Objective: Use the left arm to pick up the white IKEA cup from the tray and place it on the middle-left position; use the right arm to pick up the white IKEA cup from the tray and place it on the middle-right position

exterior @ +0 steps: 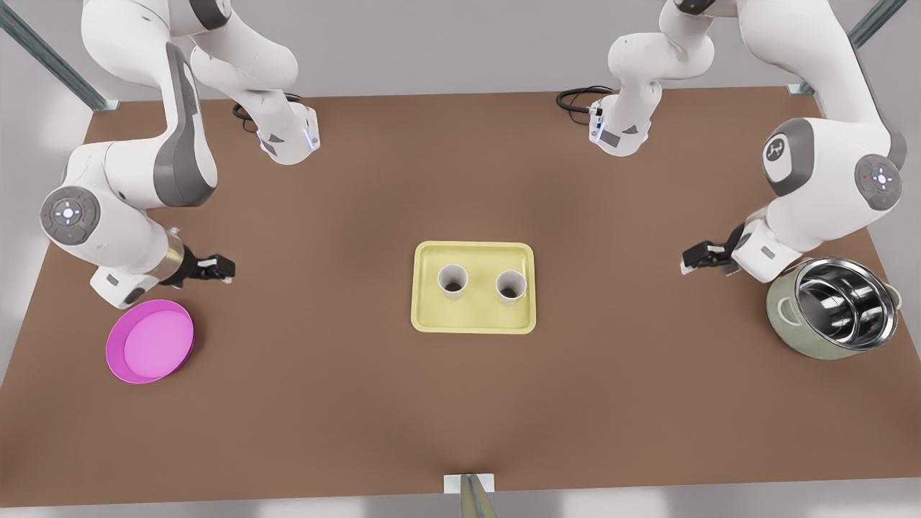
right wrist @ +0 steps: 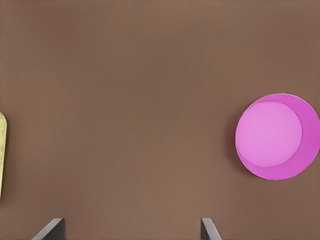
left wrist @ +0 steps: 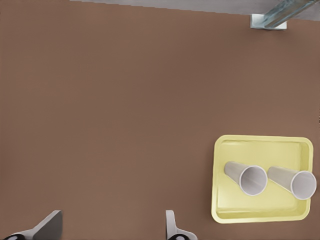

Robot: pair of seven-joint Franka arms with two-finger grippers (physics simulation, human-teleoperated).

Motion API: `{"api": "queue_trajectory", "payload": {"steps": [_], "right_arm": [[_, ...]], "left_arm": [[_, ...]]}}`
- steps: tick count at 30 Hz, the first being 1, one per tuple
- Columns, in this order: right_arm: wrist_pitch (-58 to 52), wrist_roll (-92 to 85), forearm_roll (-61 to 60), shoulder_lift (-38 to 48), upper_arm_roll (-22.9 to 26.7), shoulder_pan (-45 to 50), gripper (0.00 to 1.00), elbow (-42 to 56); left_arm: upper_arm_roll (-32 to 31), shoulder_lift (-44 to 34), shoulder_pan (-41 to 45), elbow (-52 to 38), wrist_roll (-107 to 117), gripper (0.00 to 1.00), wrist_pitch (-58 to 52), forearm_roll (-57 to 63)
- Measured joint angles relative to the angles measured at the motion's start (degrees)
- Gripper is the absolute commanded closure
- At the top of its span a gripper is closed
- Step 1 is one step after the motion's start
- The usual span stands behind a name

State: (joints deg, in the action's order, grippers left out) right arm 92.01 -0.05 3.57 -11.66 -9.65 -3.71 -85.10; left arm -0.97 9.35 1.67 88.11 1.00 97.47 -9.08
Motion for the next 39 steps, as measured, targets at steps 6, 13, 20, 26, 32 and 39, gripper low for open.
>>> {"api": "queue_trajectory", "payload": {"steps": [6,13,20,26,32,39], "right_arm": [[3.2,0.1,-1.4,-2.3,-0.2,1.8,0.00,0.1],[6.6,3.3,-1.3,-7.1,-0.3,12.4,0.00,0.6],[11.8,9.9,-1.1,-15.4,-0.3,24.9,0.00,2.3],[18.4,16.3,-1.1,-22.3,-0.3,31.6,0.00,2.8],[26.5,22.0,-1.0,-27.6,-0.4,36.8,0.00,2.5],[31.0,27.8,-0.8,-28.3,-0.4,38.9,0.00,-0.7]], "left_arm": [[0.1,5.4,9.6,0.0,0.9,0.00,3.6,2.0],[0.0,19.5,26.7,-3.4,10.8,0.00,10.9,6.9],[0.1,23.7,30.7,2.1,20.5,0.00,20.9,9.0],[0.2,22.9,30.8,5.8,26.4,0.00,24.6,9.3],[0.1,20.4,31.7,11.5,30.8,0.00,26.0,9.3],[0.2,23.7,31.7,12.2,34.3,0.00,29.3,9.3]]}}
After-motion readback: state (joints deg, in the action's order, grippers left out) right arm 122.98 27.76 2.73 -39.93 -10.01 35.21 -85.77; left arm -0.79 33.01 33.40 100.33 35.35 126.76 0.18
